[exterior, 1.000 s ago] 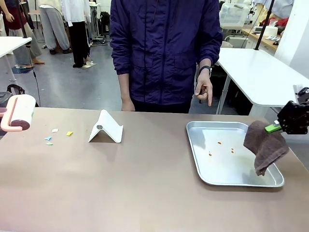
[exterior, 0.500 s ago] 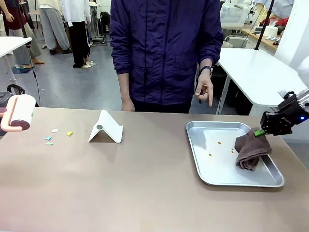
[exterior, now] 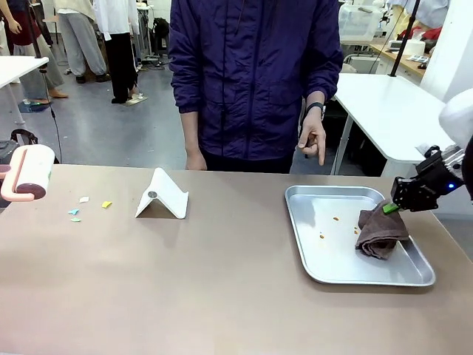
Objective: Clean the surface of the table.
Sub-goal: If a person points to the right, clean the right side of the table with your right hand, and if they point to the left, clean the left side with your left hand.
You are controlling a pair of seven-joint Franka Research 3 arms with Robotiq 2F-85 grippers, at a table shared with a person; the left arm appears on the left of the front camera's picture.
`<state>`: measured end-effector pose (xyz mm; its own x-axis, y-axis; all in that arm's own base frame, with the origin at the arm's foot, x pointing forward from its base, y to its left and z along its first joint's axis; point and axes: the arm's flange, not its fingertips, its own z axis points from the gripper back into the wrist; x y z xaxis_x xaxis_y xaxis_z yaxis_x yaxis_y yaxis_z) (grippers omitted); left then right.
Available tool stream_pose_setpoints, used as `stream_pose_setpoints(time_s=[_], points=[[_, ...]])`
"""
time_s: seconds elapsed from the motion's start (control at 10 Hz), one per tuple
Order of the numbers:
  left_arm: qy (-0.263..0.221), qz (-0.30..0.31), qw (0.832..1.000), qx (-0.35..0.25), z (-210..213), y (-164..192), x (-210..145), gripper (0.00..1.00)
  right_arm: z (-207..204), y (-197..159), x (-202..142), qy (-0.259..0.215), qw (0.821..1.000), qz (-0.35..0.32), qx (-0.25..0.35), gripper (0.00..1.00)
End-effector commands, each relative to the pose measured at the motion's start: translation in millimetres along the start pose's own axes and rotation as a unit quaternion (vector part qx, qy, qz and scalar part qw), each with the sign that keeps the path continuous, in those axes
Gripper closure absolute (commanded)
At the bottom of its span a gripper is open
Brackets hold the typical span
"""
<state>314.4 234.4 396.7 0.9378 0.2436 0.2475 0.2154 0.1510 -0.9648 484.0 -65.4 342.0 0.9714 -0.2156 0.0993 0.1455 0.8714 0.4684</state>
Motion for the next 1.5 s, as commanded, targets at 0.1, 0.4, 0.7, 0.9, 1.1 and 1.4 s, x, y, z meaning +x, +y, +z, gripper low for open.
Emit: stream_pose_setpoints(time_s=[0.1, 0.4, 0.7, 0.9, 1.1, 1.4], points=[[-0.003, -0.005, 1.000, -0.003, 0.1, -2.6, 0.3, 0.78, -21.7, 9.5, 8.0, 0.007, 1.000, 0.030, 0.003, 0.94], [-0.003, -0.005, 1.000, -0.003, 0.1, -2.6, 0.3, 0.78, -51.4, 28.5, 7.1, 0.029, 0.998, 0.051, -0.016, 0.94], [-0.003, -0.005, 1.000, -0.003, 0.1, -2.6, 0.3, 0.78, -78.0, 45.9, 8.2, 0.044, 0.997, 0.066, -0.026, 0.94], [-0.003, -0.005, 1.000, -0.003, 0.1, -2.6, 0.3, 0.78, -84.2, 54.9, 10.5, 0.036, 0.996, 0.074, -0.019, 0.94], [-0.003, -0.005, 1.000, -0.003, 0.1, -2.6, 0.3, 0.78, -93.0, 66.6, 11.9, 0.051, 0.995, 0.090, -0.005, 0.94], [-0.003, -0.005, 1.000, -0.003, 0.1, -2.6, 0.3, 0.78, -114.3, 84.1, 7.4, 0.077, 0.990, 0.119, -0.002, 0.94]])
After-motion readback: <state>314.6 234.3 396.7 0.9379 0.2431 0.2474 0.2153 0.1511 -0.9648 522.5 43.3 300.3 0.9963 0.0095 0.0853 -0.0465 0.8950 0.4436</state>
